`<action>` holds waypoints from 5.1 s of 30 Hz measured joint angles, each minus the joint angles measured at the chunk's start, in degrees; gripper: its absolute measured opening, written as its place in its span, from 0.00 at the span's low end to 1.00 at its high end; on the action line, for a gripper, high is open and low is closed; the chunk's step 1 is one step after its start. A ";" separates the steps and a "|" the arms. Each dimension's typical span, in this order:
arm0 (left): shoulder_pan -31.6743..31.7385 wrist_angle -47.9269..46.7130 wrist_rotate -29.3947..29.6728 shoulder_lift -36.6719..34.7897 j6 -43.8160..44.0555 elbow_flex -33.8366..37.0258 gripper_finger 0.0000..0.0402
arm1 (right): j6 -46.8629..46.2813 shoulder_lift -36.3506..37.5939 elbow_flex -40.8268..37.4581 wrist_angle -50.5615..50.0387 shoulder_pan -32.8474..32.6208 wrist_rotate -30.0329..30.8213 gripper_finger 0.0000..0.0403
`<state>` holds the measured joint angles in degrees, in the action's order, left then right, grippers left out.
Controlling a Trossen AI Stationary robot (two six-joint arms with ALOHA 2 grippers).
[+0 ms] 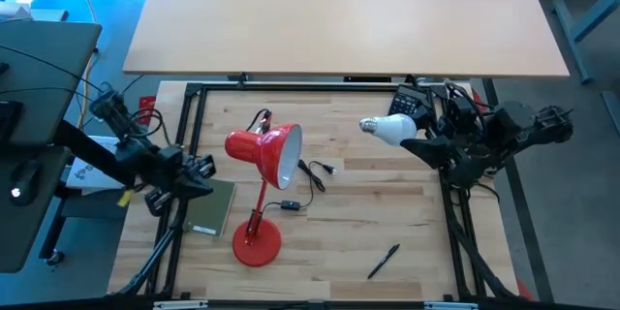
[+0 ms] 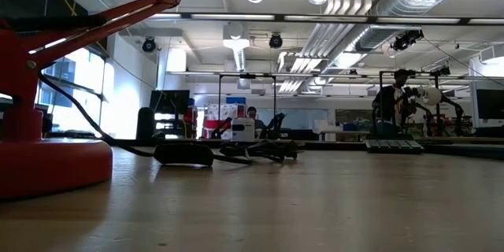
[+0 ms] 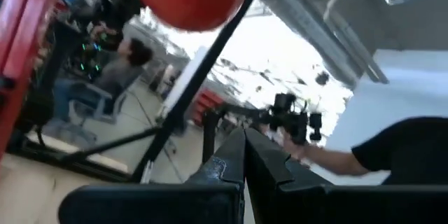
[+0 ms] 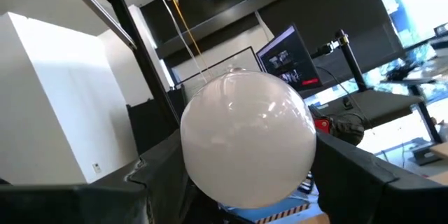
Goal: Screw lightbulb
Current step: Remove the white lightbulb from the red lamp
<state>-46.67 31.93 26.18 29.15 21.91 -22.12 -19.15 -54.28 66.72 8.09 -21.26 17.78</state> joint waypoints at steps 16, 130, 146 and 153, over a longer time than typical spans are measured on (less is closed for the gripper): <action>28.06 -24.23 -27.16 -7.43 2.92 0.08 0.00 | -1.75 0.00 0.02 -0.37 0.00 0.02 0.63; 39.97 -12.80 -17.53 -9.94 13.88 21.39 0.00 | 23.32 12.08 -66.16 28.43 27.82 -10.05 0.63; 39.97 -12.84 -16.12 -9.94 10.82 21.39 0.00 | 13.96 10.75 -64.57 28.55 32.20 -21.13 0.63; 39.97 -12.90 -16.16 -9.94 10.82 21.39 0.00 | 8.65 10.73 -61.28 19.01 32.03 -19.91 0.80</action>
<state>-6.70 19.03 10.03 19.20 32.73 -0.73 -10.50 -43.55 5.43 27.11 10.77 -2.13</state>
